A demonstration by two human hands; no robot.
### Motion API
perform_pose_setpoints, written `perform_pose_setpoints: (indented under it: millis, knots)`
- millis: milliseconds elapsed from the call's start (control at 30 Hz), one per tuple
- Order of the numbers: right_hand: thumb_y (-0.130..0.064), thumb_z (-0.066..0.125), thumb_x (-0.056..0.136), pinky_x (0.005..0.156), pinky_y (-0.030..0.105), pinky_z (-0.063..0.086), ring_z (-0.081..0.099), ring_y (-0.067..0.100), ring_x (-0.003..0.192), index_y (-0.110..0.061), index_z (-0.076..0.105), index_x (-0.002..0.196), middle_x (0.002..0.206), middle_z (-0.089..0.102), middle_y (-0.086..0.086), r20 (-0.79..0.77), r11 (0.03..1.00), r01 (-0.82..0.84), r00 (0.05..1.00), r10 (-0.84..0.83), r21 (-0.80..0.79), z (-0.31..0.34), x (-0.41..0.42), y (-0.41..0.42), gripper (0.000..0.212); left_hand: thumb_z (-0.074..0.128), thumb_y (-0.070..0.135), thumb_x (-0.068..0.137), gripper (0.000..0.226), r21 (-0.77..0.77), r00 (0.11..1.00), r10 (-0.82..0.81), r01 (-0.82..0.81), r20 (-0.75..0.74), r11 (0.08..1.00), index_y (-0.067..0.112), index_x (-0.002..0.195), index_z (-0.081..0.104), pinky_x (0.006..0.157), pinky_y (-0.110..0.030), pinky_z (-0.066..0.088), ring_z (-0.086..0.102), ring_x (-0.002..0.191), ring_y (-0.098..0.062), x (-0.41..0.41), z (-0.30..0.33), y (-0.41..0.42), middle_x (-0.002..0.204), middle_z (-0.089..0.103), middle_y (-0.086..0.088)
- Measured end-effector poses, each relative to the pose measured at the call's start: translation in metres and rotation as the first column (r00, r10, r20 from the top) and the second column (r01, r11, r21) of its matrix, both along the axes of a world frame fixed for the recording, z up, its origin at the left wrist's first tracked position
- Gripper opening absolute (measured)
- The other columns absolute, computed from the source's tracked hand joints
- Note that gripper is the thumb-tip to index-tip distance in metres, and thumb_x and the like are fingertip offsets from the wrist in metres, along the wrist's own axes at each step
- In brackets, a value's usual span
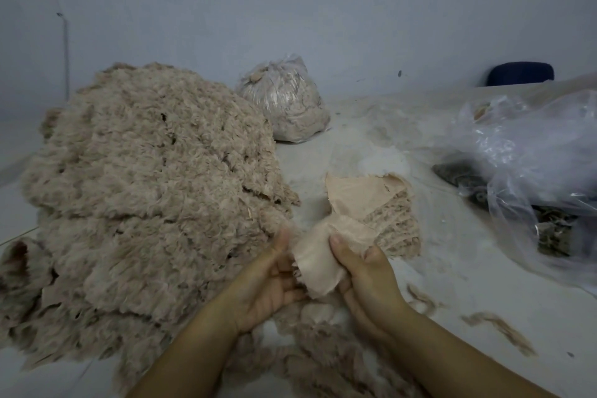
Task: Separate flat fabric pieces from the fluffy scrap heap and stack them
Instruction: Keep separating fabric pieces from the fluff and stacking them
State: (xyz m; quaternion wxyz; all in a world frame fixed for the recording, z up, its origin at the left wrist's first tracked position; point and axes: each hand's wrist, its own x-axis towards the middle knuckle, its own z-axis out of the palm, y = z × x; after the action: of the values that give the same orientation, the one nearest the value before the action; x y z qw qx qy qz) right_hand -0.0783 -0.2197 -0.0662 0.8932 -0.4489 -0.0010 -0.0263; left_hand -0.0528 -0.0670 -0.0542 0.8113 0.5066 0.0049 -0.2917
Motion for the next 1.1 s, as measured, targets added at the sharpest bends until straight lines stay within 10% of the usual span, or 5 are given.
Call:
perform_pose_setpoints:
  millis: [300,500,633,867,1100]
  knots:
    - [-0.007,0.069,0.078,0.097,0.045,0.050,0.065,0.035,0.106,0.004,0.057,0.118,0.111,0.068,0.022,-0.013,0.974,-0.140,0.990,0.140,-0.179,-0.003,-0.006,0.004,0.043,0.058,0.018,0.085,0.040,-0.098,0.983,0.183,-0.179,0.030,0.979,-0.005,0.118,0.059,0.090,-0.042,0.053,0.061,0.110,-0.036,0.001,-0.004,-0.011,0.116,0.063,-0.027]
    - [-0.037,0.060,0.080,0.043,0.018,0.041,0.051,0.005,0.046,-0.007,0.052,0.086,0.055,0.056,-0.004,-0.019,0.942,-0.106,0.994,0.105,-0.318,-0.001,-0.008,0.005,0.032,0.061,0.023,0.079,0.029,0.022,0.902,0.336,-0.356,0.272,0.934,0.002,0.098,0.066,0.063,-0.029,0.058,0.071,0.078,-0.026,-0.003,-0.006,-0.015,0.090,0.072,-0.019]
    - [-0.028,0.057,0.090,0.050,0.016,0.040,0.046,-0.001,0.050,-0.014,0.047,0.071,0.053,0.051,-0.013,0.100,0.861,0.015,0.994,0.042,-0.509,-0.004,-0.008,0.008,0.025,0.058,0.031,0.089,0.032,0.079,0.868,0.357,-0.406,0.346,0.910,0.004,0.102,0.068,0.075,-0.040,0.058,0.069,0.086,-0.033,-0.004,-0.006,-0.015,0.095,0.072,-0.020]
    - [-0.016,0.061,0.088,0.037,0.013,0.028,0.029,0.000,0.037,-0.012,0.044,0.066,0.041,0.037,-0.012,0.163,0.887,0.176,0.980,-0.116,-0.427,0.000,-0.005,0.011,0.028,0.048,0.024,0.097,0.024,0.042,0.741,0.571,-0.622,0.353,0.782,0.013,0.085,0.065,0.057,-0.024,0.055,0.066,0.062,-0.013,0.001,-0.003,-0.019,0.068,0.071,-0.001]
    - [-0.023,0.054,0.092,0.032,0.014,0.023,0.027,0.004,0.032,-0.011,0.042,0.072,0.040,0.036,-0.007,0.079,0.917,0.231,0.973,-0.218,-0.326,-0.002,-0.008,0.012,0.027,0.046,0.020,0.098,0.025,0.026,0.755,0.572,-0.610,0.321,0.792,0.012,0.086,0.066,0.071,-0.034,0.053,0.065,0.073,-0.019,-0.002,-0.001,-0.029,0.077,0.071,-0.006]
